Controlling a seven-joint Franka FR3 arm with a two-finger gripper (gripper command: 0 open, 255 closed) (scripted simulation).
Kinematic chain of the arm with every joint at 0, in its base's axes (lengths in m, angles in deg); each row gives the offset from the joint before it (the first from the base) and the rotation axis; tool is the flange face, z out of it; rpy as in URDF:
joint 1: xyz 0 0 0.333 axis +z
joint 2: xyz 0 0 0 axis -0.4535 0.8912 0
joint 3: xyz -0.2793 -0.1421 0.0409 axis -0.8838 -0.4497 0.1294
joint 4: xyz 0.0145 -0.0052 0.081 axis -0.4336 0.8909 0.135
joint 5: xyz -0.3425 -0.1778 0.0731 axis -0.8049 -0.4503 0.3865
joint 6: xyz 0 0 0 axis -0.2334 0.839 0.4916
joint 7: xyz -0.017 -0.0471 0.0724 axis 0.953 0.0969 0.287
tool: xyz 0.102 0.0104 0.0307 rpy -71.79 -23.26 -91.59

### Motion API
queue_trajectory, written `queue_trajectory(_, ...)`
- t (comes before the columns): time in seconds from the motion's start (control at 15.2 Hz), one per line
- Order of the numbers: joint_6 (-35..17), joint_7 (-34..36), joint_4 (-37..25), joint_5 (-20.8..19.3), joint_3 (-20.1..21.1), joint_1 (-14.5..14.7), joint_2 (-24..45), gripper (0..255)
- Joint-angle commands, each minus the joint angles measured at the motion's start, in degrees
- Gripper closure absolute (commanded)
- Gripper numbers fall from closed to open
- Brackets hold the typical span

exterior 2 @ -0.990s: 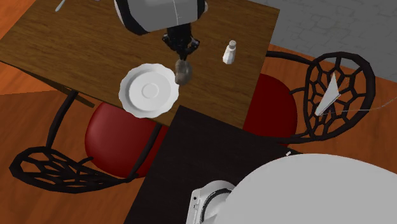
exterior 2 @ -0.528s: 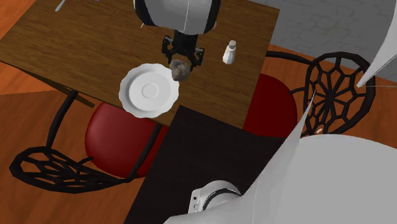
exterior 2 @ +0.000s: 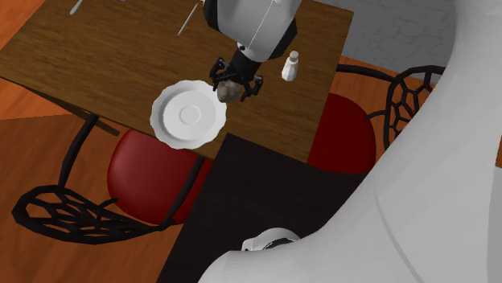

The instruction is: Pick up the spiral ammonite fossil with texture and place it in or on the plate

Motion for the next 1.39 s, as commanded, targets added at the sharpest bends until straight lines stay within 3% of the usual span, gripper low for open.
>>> queue_trajectory(0.0,-1.0,-0.2,-0.1,0.1,0.0,0.3,1.1,0)
queue_trajectory(0.46,-1.0,-0.2,-0.1,0.1,0.0,0.3,1.1,0)
queue_trajectory(0.53,-1.0,-0.2,-0.1,0.1,0.0,0.3,1.1,255)
queue_trajectory(1.32,0.5,0.3,0.6,0.4,0.4,-0.1,-1.3,255)
